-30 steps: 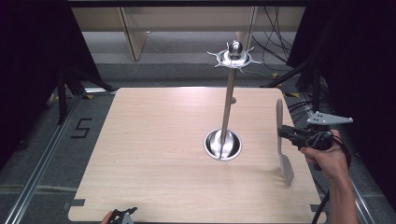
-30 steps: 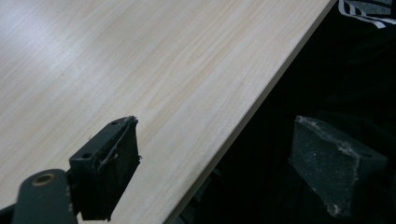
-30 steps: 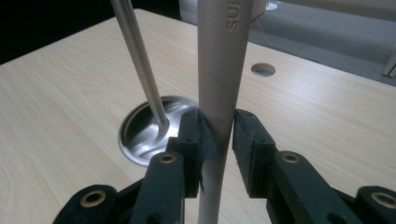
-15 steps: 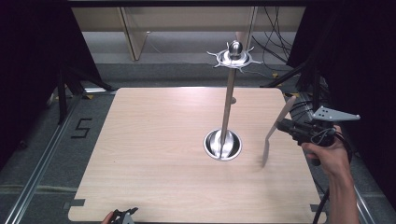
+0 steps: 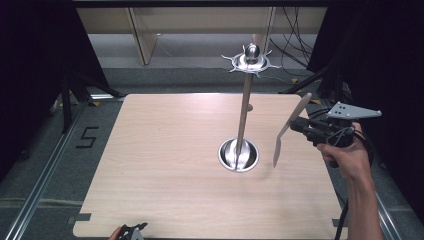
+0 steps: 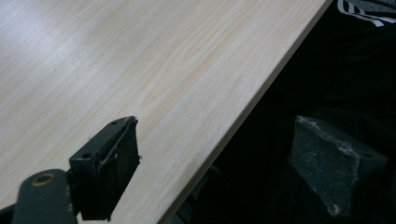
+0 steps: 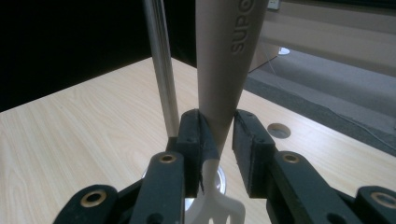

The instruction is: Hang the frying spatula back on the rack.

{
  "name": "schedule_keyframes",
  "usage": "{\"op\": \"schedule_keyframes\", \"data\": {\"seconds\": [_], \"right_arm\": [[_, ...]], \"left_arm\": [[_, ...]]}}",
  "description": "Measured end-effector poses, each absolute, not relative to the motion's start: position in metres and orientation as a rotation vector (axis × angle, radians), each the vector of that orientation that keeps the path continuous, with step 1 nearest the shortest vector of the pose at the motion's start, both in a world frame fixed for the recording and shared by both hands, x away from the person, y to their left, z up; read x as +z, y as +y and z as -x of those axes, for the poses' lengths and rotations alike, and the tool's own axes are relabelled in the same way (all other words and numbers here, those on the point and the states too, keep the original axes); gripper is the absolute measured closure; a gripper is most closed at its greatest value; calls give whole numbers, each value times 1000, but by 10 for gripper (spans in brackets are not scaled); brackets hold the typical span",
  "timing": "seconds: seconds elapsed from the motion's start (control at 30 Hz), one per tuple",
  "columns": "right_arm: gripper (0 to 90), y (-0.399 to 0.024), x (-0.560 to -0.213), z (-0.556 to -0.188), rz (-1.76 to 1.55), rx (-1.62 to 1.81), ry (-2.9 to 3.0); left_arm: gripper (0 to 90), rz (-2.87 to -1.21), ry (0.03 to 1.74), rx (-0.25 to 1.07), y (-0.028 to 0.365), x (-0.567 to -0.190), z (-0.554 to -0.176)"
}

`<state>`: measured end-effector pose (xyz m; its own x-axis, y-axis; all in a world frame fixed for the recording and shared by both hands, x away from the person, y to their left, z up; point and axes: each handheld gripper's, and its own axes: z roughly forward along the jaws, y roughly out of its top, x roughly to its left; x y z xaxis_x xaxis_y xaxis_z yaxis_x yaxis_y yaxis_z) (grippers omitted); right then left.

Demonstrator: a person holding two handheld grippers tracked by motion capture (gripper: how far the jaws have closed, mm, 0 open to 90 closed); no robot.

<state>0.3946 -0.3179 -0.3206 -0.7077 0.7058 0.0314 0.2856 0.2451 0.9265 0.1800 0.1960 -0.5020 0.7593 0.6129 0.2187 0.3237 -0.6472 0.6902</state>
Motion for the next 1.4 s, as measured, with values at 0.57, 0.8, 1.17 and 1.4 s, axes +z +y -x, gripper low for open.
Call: {"op": "schedule_keyframes", "data": {"seconds": [0.57, 0.8, 1.17, 1.4], "right_arm": [[738, -301, -292, -406, -867, 1464, 2134], [738, -290, -283, -411, -842, 1457, 2150], [738, -279, -274, -419, -830, 1457, 2160], [738, -271, -268, -426, -829, 1454, 2175]], "left_arm": [[148, -2309, 699, 608, 197, -501, -180], [149, -2307, 696, 590, 196, -502, -180], [148, -2337, 680, 604, 198, -499, -180], [148, -2314, 697, 595, 198, -501, -180]]}}
